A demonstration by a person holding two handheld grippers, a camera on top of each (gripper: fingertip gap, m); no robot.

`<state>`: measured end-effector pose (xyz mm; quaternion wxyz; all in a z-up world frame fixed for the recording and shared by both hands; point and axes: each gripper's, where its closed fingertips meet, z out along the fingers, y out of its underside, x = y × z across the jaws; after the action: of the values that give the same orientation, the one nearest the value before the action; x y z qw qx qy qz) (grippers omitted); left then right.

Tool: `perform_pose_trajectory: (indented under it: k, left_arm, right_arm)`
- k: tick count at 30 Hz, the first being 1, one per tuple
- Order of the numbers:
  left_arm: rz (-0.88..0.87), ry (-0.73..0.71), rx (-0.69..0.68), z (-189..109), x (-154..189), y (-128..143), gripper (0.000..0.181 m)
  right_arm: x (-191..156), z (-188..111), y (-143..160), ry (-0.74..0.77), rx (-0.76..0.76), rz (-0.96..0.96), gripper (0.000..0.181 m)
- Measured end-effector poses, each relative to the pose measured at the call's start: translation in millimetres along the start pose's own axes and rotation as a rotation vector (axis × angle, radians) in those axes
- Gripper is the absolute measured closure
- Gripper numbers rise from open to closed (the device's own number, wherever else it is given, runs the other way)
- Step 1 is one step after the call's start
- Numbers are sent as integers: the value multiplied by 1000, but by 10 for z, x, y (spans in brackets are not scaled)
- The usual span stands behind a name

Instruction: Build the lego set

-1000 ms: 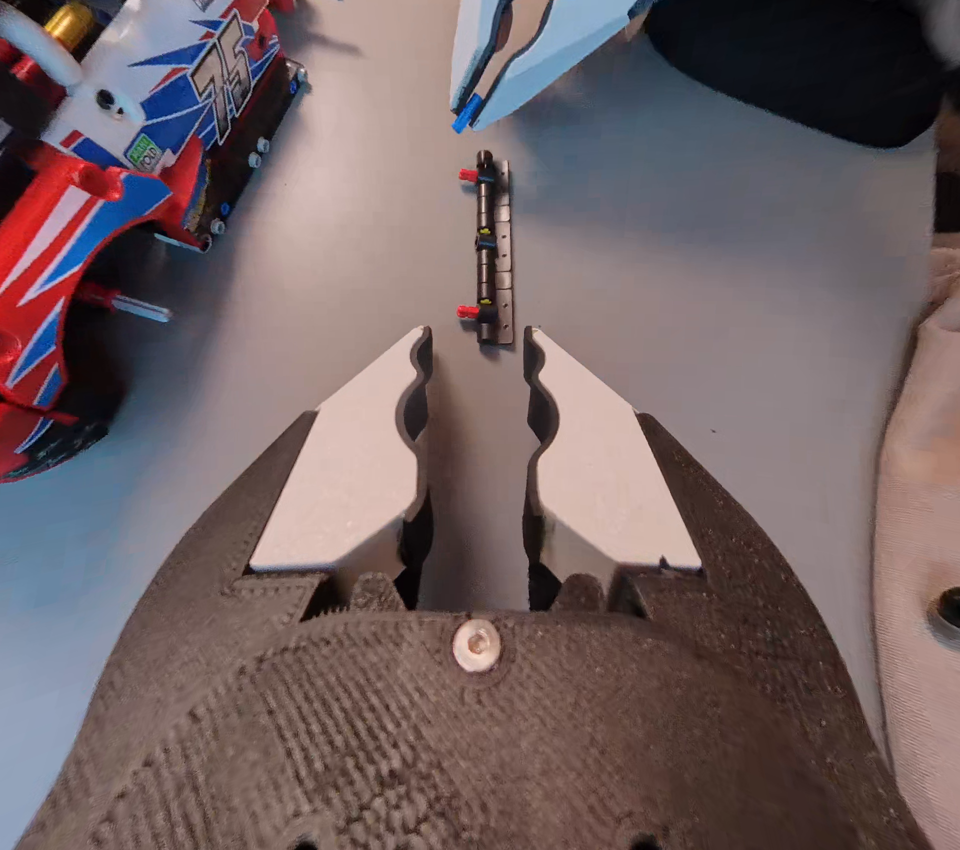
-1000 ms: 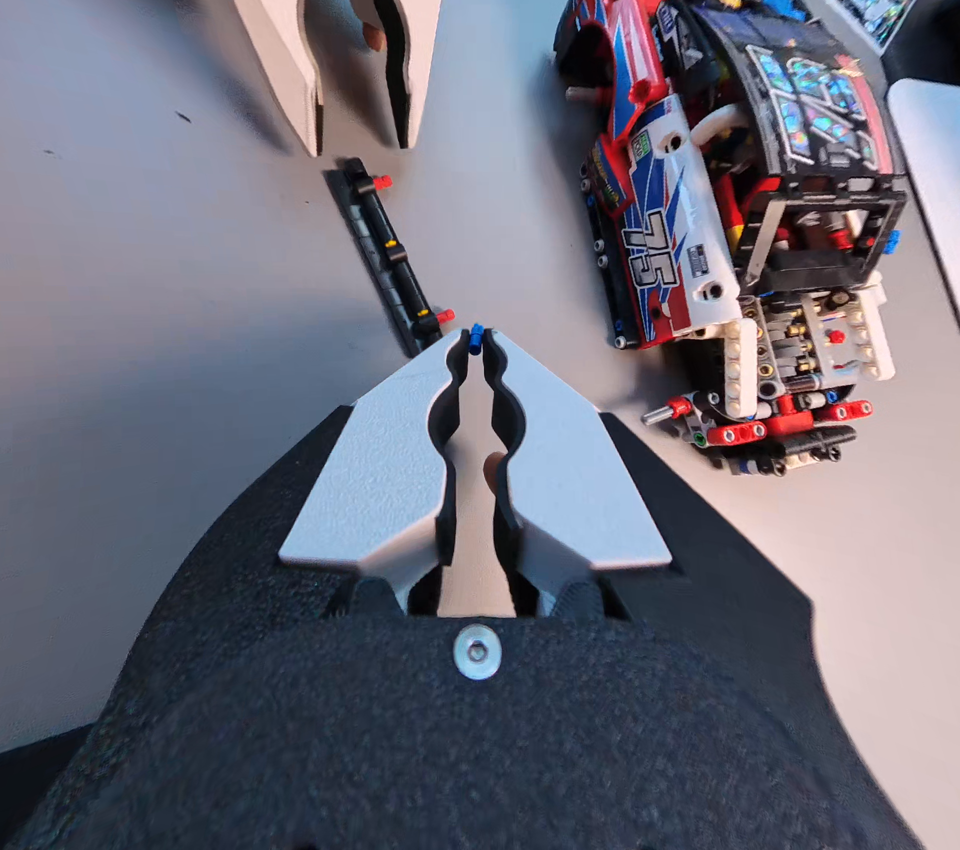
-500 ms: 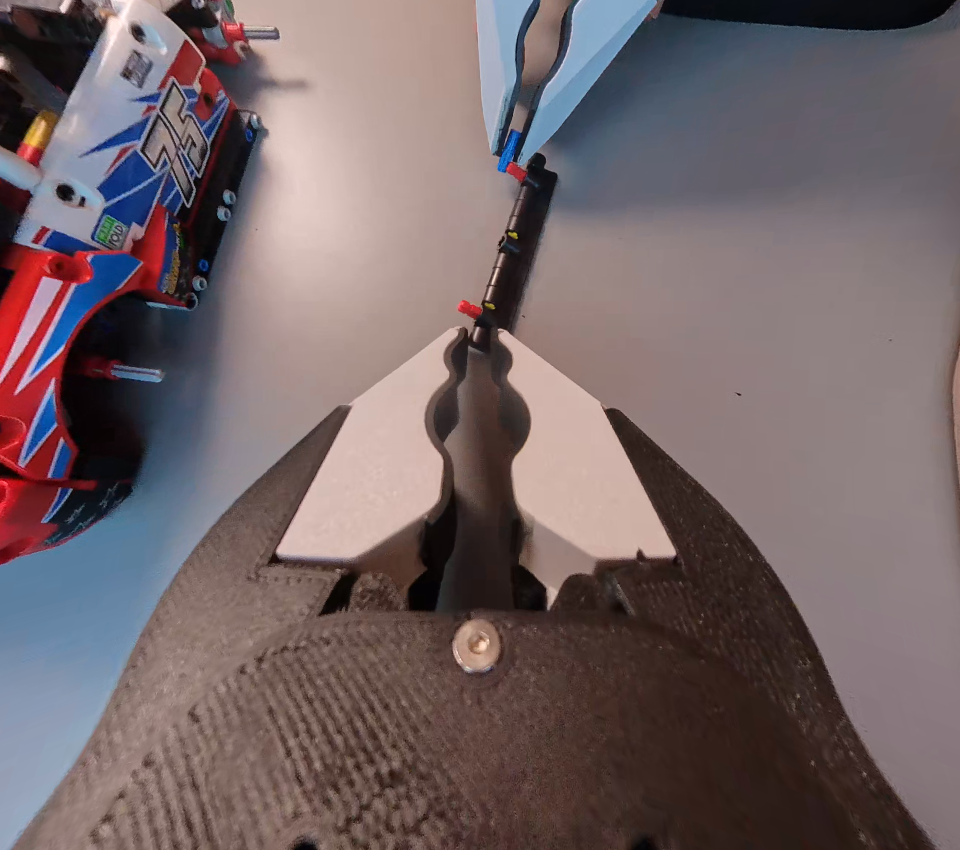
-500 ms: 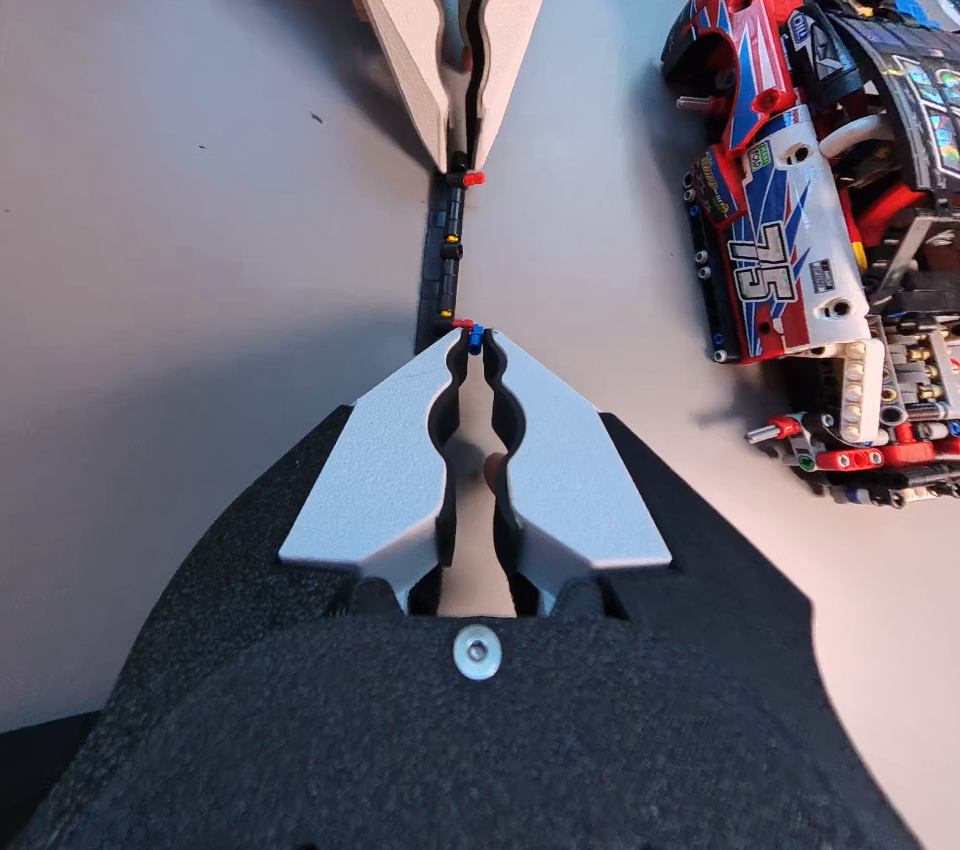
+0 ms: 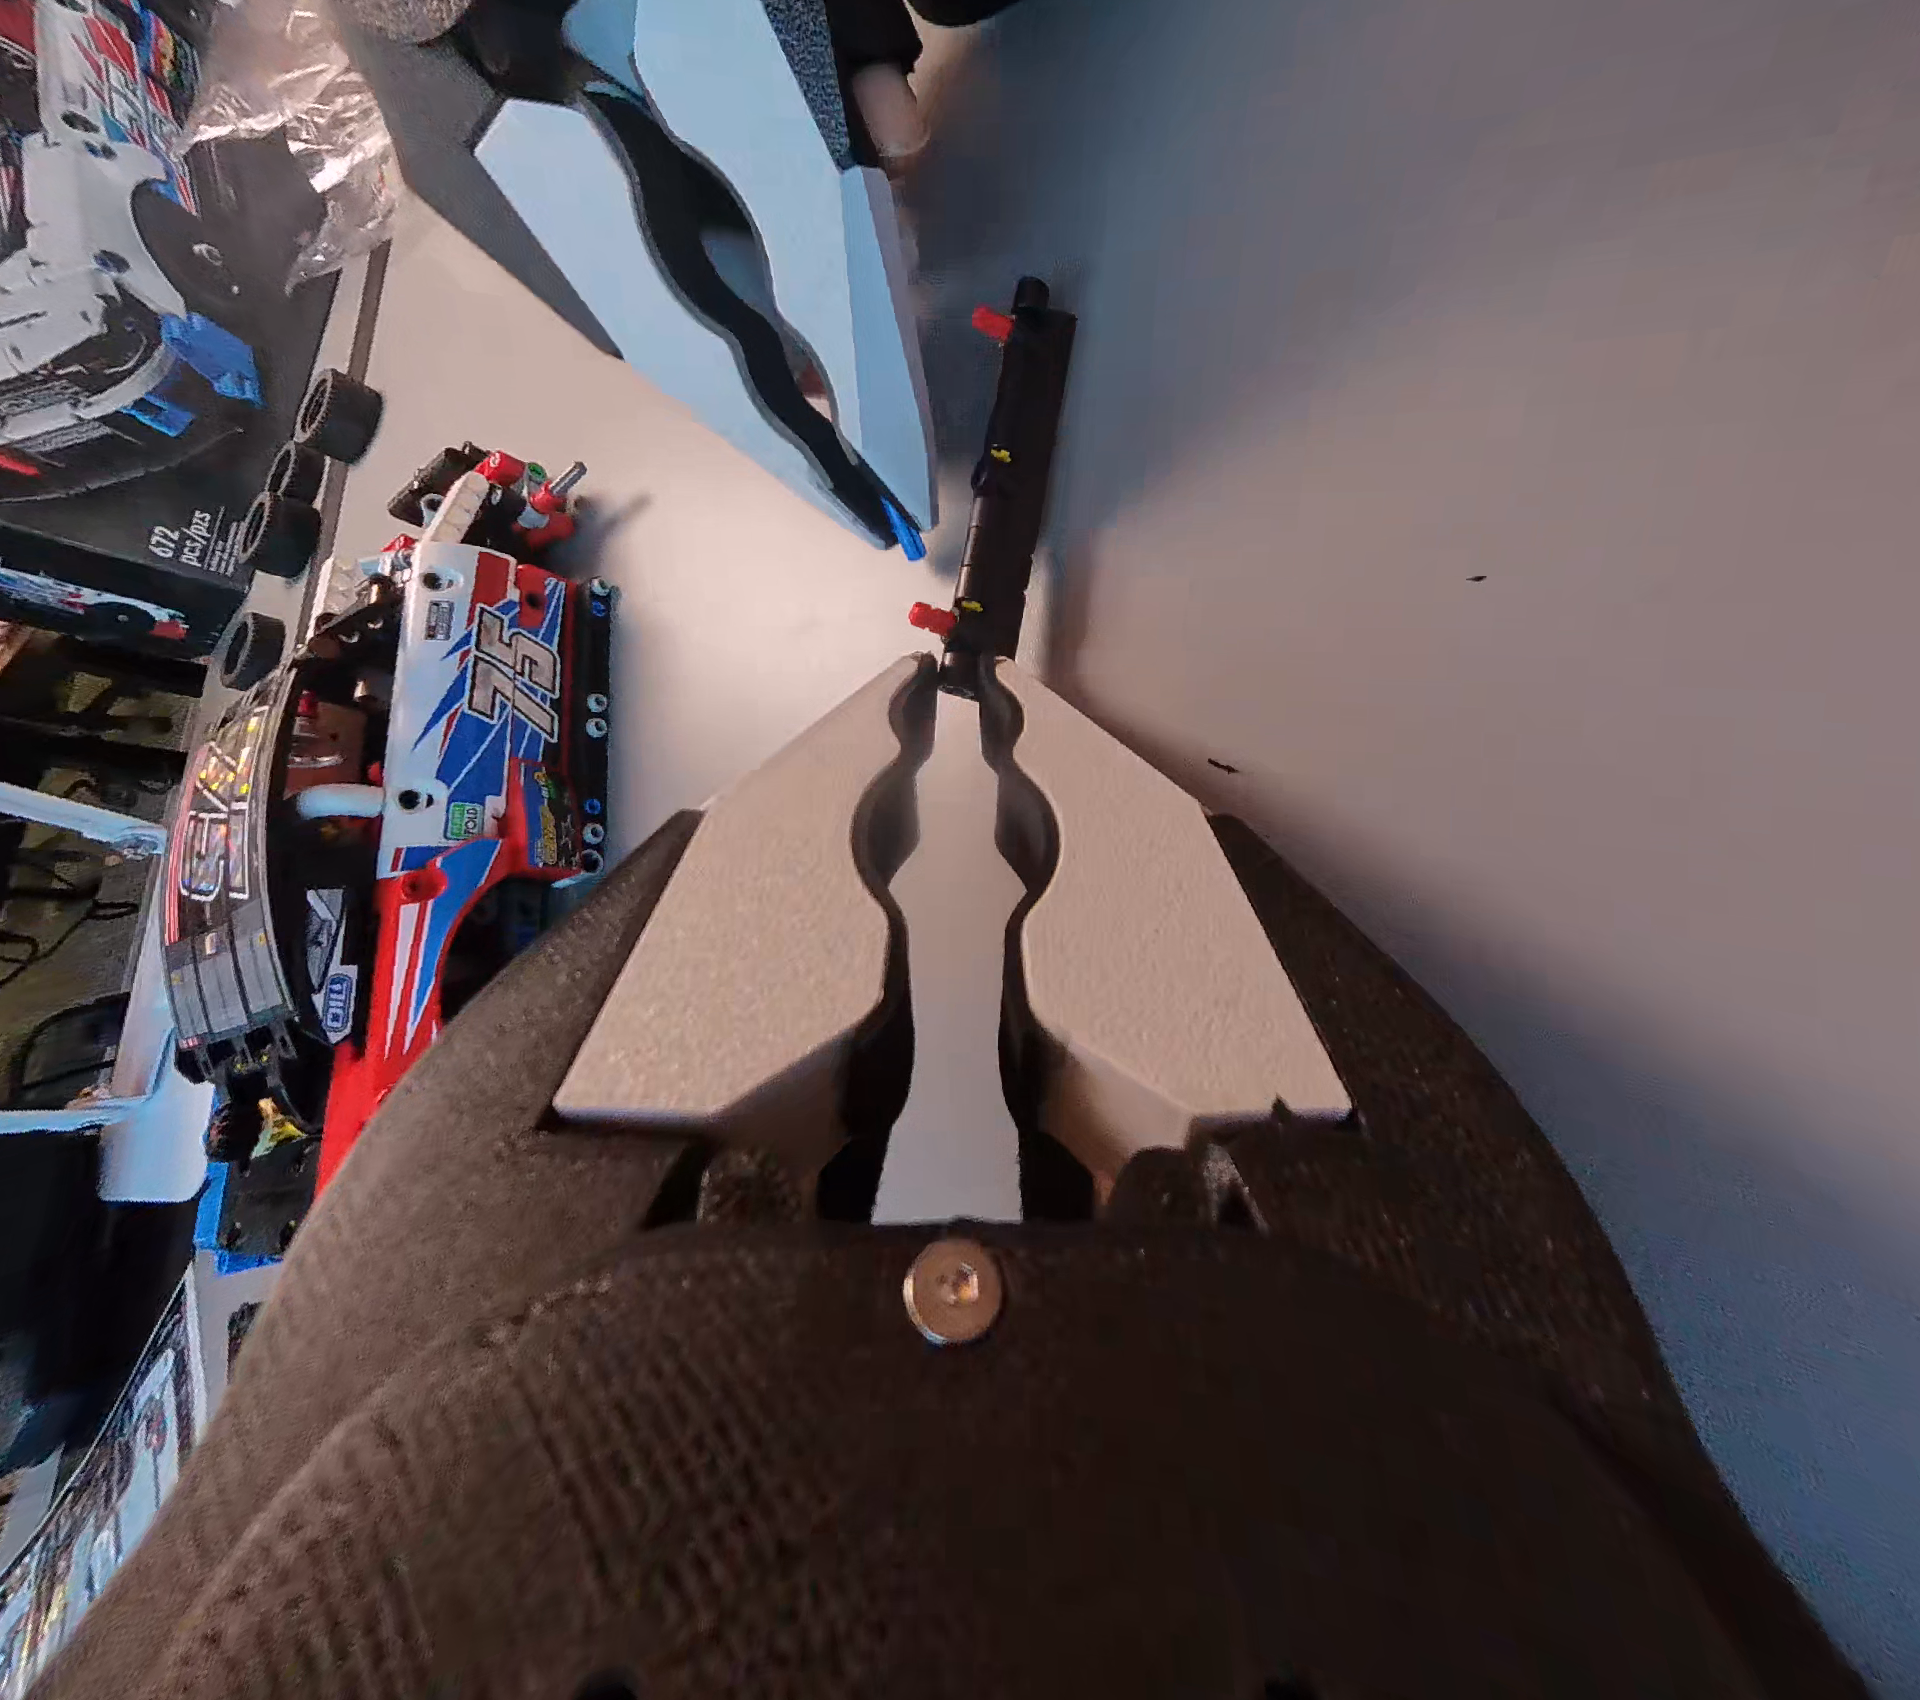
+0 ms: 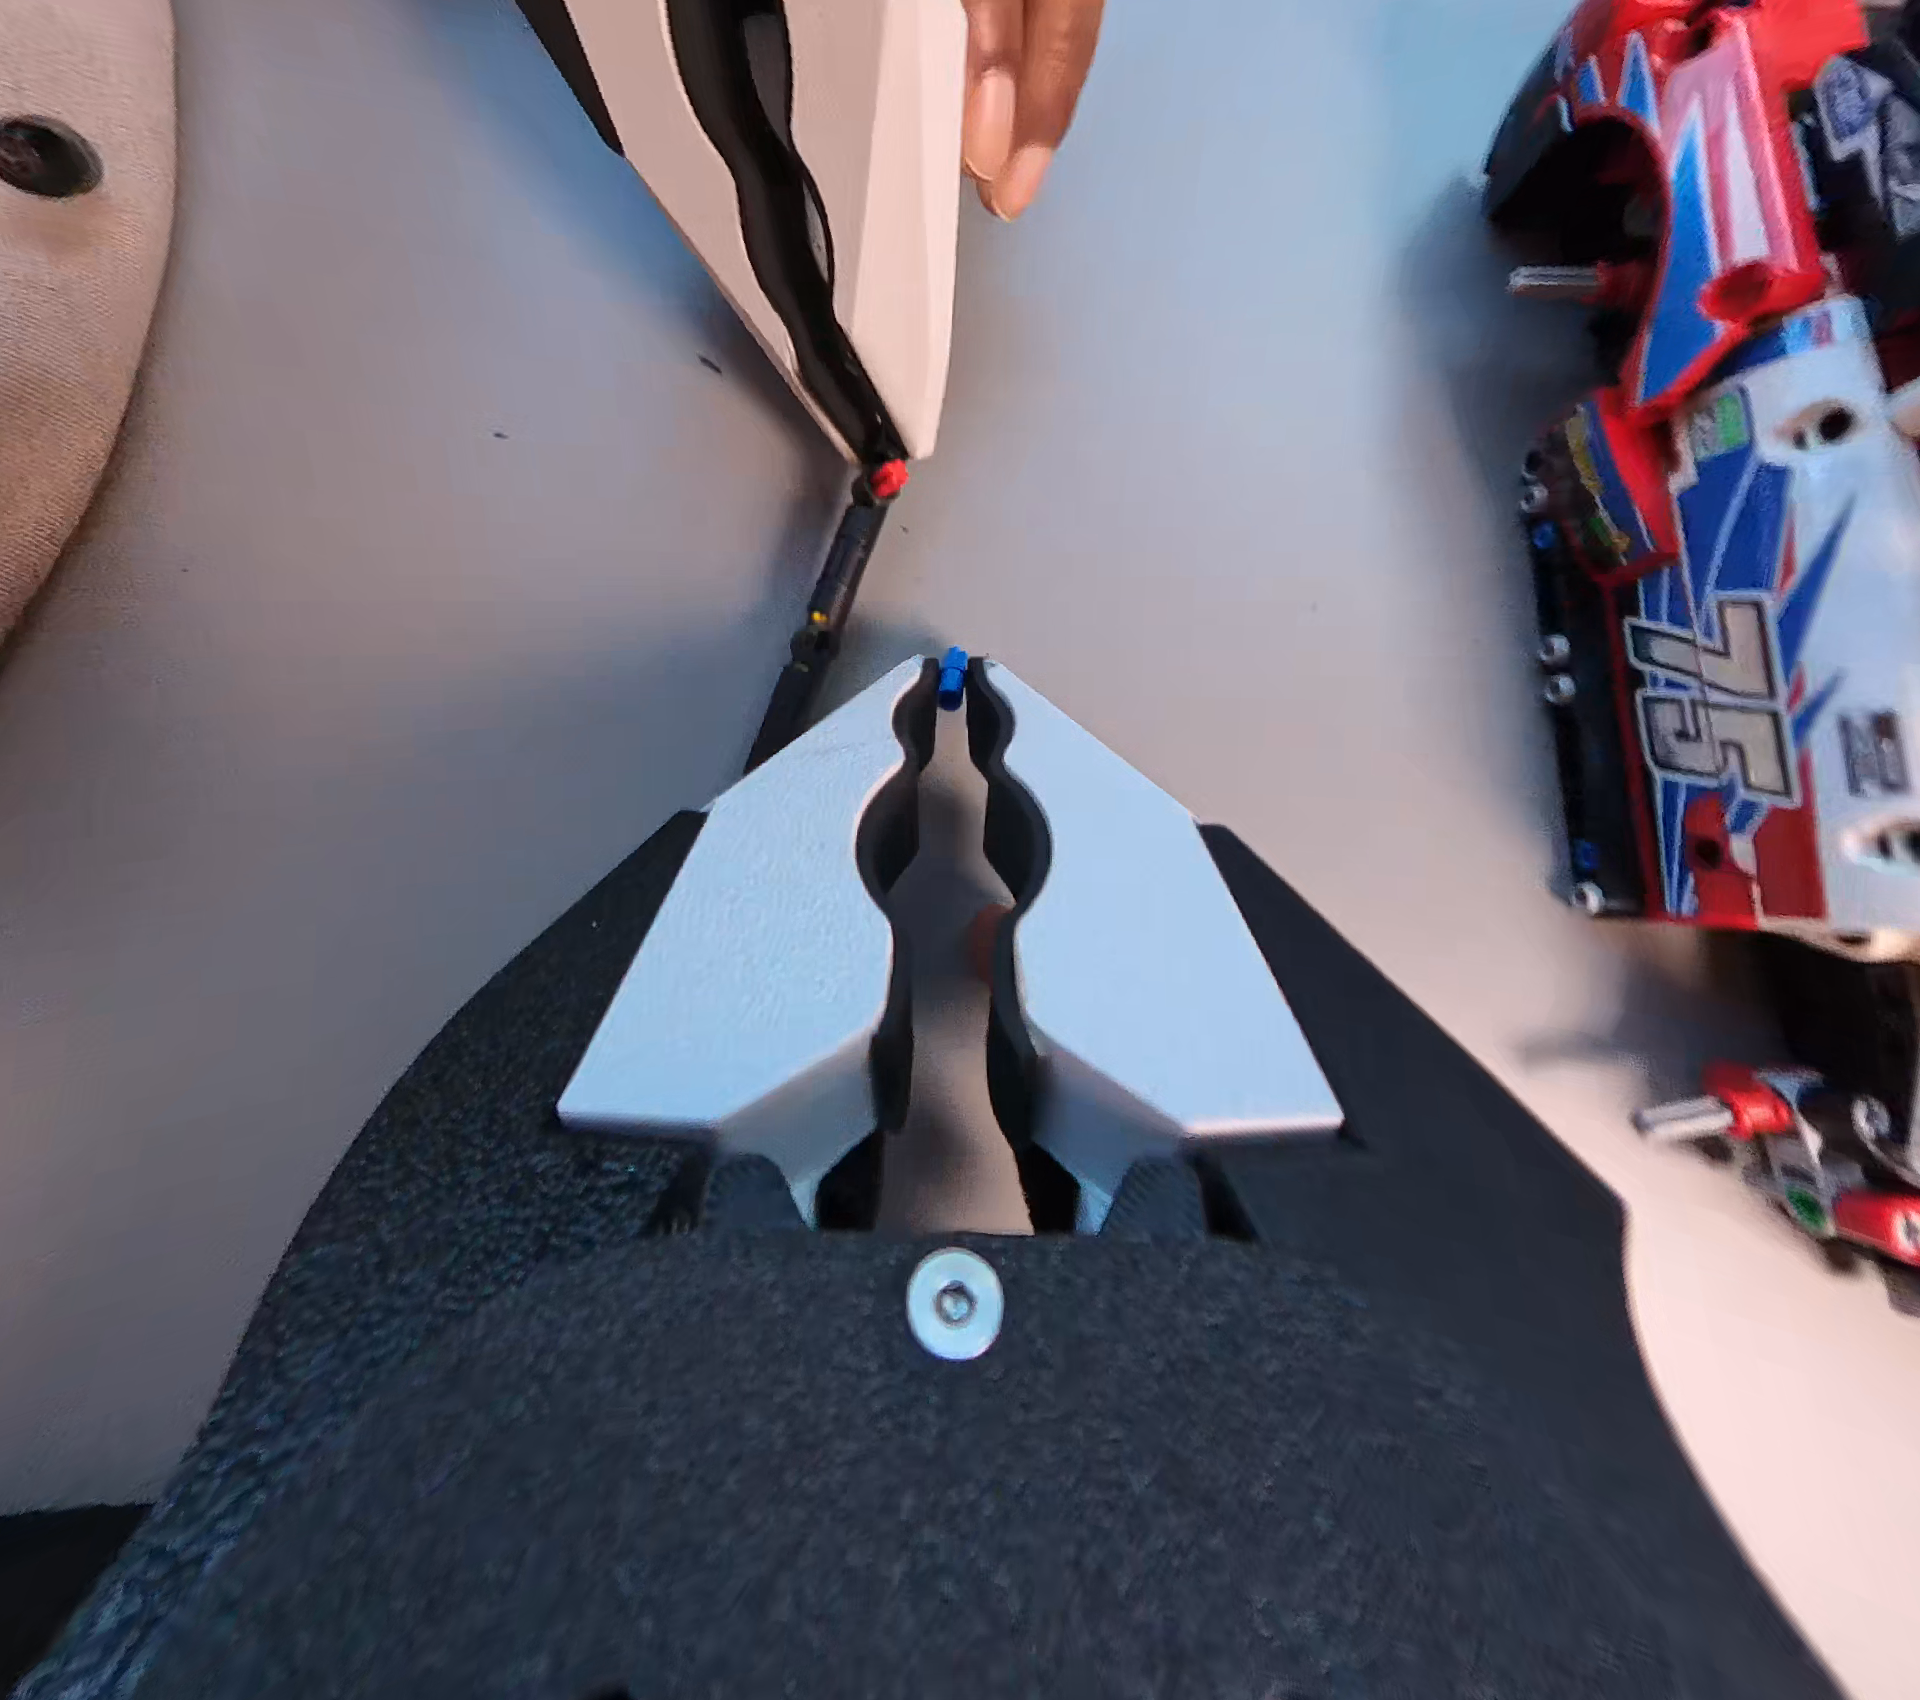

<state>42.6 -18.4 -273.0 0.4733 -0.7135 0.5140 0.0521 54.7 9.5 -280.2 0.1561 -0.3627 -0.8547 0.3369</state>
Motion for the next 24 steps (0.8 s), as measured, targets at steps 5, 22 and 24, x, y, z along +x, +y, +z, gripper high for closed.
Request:
perform_pose_trajectory:
  k: [5,22,24]
  left_arm:
    - [-23,12,3,14,23,-4,174]
    - [-471,308,23,22,192,-71,160]
    - [-509,352,17,16,248,-90,162]
  right_arm:
    - [-113,139,-159,-79,4,-72,178]
    - [-274,141,-249,-133,60,-113,178]
    - [-299,134,-265,-146,78,-109,178]
